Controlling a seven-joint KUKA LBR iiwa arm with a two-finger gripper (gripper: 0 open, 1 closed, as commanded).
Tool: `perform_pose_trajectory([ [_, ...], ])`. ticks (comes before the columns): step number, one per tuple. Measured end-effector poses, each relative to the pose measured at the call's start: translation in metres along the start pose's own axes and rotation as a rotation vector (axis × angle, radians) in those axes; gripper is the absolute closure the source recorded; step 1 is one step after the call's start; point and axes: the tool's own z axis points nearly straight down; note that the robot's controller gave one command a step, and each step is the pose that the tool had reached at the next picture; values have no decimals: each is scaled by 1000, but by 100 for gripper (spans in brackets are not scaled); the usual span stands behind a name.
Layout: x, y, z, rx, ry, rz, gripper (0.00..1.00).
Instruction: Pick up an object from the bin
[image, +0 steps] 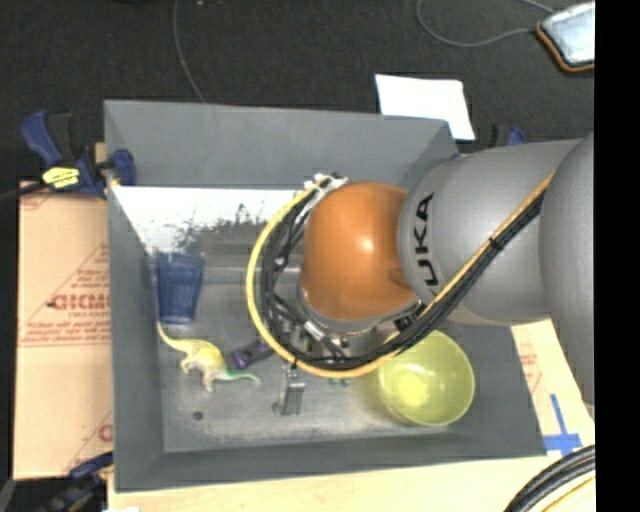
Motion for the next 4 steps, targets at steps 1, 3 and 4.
perform_pose_trajectory([
  [1, -2, 0, -3, -1, -8, 4, 0],
  [3, -62, 112, 55, 1, -16, -107, 0],
  [4, -40, 70, 37, -4, -10, 114, 0],
])
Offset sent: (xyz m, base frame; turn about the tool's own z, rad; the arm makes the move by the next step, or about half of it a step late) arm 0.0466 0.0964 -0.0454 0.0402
